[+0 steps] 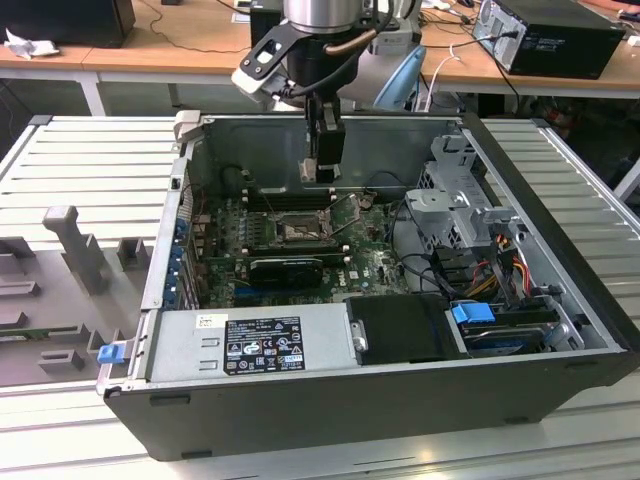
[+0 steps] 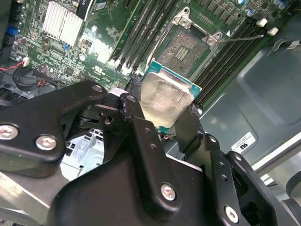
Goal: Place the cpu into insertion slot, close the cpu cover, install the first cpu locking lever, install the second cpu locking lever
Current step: 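Place the cpu into insertion slot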
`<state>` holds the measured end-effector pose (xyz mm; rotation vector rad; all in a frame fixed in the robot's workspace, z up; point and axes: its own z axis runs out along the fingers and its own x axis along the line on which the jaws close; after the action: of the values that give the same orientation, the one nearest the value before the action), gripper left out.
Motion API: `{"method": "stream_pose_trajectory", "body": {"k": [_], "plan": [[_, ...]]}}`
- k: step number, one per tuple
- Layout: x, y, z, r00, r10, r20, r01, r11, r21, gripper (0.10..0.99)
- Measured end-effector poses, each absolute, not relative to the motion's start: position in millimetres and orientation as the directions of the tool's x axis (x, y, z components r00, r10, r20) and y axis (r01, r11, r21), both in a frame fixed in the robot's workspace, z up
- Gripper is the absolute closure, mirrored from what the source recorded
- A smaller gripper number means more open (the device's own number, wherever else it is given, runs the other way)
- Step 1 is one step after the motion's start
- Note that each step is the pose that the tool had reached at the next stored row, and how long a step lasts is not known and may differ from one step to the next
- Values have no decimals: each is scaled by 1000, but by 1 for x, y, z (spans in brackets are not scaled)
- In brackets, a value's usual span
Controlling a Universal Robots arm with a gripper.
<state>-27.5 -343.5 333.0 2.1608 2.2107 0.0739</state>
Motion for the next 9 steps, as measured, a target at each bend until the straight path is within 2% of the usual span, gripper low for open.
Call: {"method": "stream_pose_trajectory", "body": {"k": [9], "plan": [[-28, -343, 325, -21, 1000, -2, 997, 21, 69, 557]]}}
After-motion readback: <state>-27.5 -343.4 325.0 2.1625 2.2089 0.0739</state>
